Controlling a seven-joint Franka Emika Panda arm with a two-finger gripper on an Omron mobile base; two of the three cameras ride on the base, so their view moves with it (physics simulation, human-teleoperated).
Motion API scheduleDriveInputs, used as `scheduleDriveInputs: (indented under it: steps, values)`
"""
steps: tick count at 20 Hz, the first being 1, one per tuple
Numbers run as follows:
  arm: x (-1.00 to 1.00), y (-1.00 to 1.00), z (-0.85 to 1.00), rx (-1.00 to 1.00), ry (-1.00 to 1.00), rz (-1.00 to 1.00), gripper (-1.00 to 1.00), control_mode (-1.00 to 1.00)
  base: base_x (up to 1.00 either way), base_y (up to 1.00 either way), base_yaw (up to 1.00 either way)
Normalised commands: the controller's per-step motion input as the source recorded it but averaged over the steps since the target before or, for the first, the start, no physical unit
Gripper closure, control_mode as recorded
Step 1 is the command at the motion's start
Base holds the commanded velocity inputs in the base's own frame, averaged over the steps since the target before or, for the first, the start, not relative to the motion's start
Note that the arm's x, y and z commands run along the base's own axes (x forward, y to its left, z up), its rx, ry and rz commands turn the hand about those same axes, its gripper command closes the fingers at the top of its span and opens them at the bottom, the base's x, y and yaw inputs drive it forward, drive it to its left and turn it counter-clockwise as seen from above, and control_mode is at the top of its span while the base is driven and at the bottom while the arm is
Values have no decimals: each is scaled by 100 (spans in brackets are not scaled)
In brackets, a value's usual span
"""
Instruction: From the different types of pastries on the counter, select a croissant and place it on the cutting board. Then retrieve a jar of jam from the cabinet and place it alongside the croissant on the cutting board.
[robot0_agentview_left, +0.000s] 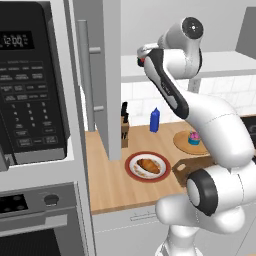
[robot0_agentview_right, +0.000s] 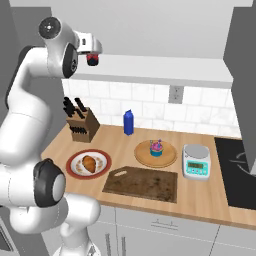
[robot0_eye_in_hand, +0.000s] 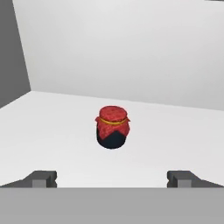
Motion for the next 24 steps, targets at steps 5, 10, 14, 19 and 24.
scheduleDriveInputs:
  steps: [5,10,14,19,24]
  values:
    - [1,2,-5,0,1,0,-100,-100,0,0,0]
    - [14,-8,-3,0,5,1,-100,-100,0,0,0]
    - [19,0,-1,0,7,1,-100,-100,0,0,0]
    - [27,0,-1,0,5,1,-100,-100,0,0,0]
    - [5,4,-18,0,0,0,-100,-100,0,0,0]
